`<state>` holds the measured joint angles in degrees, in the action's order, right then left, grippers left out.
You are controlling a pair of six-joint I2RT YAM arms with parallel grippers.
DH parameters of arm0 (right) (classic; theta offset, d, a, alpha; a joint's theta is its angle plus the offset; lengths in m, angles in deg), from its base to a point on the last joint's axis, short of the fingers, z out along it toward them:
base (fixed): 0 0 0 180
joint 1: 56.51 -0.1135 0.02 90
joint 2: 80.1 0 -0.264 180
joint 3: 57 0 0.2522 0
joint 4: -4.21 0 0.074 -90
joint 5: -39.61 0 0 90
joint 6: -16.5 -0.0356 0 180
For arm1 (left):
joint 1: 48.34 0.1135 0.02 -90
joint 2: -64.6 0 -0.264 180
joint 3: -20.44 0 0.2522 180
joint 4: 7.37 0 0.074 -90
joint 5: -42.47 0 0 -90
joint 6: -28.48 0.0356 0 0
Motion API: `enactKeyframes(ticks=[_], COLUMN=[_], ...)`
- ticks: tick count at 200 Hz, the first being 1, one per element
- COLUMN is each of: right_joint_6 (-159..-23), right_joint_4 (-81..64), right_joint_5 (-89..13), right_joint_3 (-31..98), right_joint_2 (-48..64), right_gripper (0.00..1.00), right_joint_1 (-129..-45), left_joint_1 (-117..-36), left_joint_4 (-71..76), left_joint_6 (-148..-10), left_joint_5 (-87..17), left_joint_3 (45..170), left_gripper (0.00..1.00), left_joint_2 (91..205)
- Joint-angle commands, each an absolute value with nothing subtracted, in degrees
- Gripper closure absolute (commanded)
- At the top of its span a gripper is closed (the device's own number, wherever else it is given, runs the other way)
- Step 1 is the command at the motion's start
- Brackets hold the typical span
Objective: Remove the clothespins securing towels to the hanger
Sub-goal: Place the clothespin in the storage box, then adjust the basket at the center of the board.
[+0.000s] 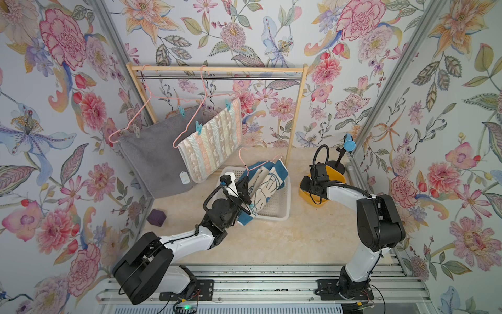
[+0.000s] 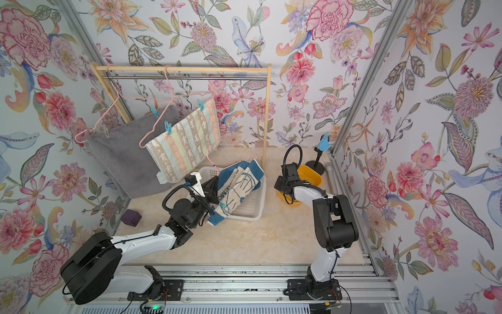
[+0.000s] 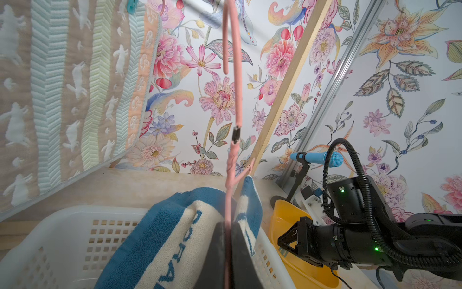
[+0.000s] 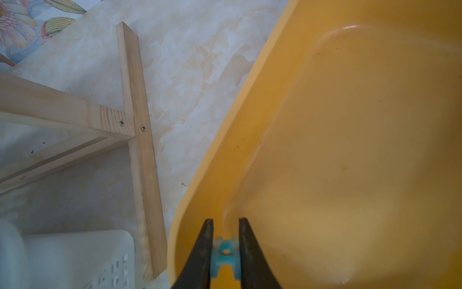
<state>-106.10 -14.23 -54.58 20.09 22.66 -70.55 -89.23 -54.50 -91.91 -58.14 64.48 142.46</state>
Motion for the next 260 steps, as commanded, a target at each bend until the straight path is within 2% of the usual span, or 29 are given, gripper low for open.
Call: enactKeyframes(ticks=[1, 19, 28, 35, 53, 70, 74, 81, 125, 156, 175, 226, 260], right_joint_6=[-104.67, -102.18, -101.2, -100.41, -98.2, -97.15, -97.06, -97.22, -99.99, -101.59, -104.74, -109.04, -109.63], right_joint_4=[-16.37, -21.18, -23.94, -25.97, -29.35, -31.16, -31.17, -31.1, -23.8, -21.52, -18.6, -12.0, -8.99], right_joint_5=[-56.06, -59.2, -60.39, -60.88, -61.75, -63.31, -63.08, -61.96, -51.95, -53.71, -51.8, -47.42, -45.2], right_joint_3=[21.76, 23.99, 25.61, 26.9, 29.03, 29.43, 29.18, 28.59, 18.95, 15.47, 13.06, 11.54, 14.33], right_joint_2=[23.53, 24.62, 25.69, 26.55, 27.14, 24.78, 23.52, 21.6, 5.09, -2.62, -5.03, 0.72, 6.21], right_gripper=[0.78, 0.76, 0.72, 0.63, 0.33, 0.16, 0.07, 0.0, 0.0, 0.0, 0.07, 0.11, 0.13], right_joint_1=[-69.65, -69.2, -68.84, -68.49, -67.78, -67.75, -67.76, -67.76, -73.73, -83.07, -85.82, -90.88, -93.21], left_joint_1=[-88.95, -88.95, -88.95, -88.95, -88.95, -88.95, -88.95, -88.97, -88.95, -88.95, -88.95, -86.37, -79.03], left_joint_4=[-55.41, -55.6, -55.71, -55.83, -55.76, -55.0, -54.82, -54.62, -53.64, -54.36, -55.55, -54.74, -49.07], left_joint_6=[-90.79, -90.92, -91.03, -91.13, -91.06, -90.53, -90.32, -90.1, -89.06, -89.83, -90.76, -89.62, -87.7], left_joint_5=[-59.26, -59.3, -59.18, -59.05, -58.87, -58.91, -58.95, -59.15, -59.57, -59.2, -58.32, -55.32, -44.87], left_joint_3=[64.24, 64.08, 64.14, 64.25, 64.43, 64.68, 64.77, 64.78, 65.05, 65.43, 66.04, 69.64, 74.0], left_gripper=[1.0, 1.0, 1.0, 1.0, 1.0, 1.0, 1.0, 1.0, 1.0, 1.0, 1.0, 1.0, 1.0], left_joint_2=[140.9, 141.11, 141.28, 141.45, 141.51, 141.16, 141.03, 140.83, 140.1, 140.57, 141.3, 141.58, 138.84])
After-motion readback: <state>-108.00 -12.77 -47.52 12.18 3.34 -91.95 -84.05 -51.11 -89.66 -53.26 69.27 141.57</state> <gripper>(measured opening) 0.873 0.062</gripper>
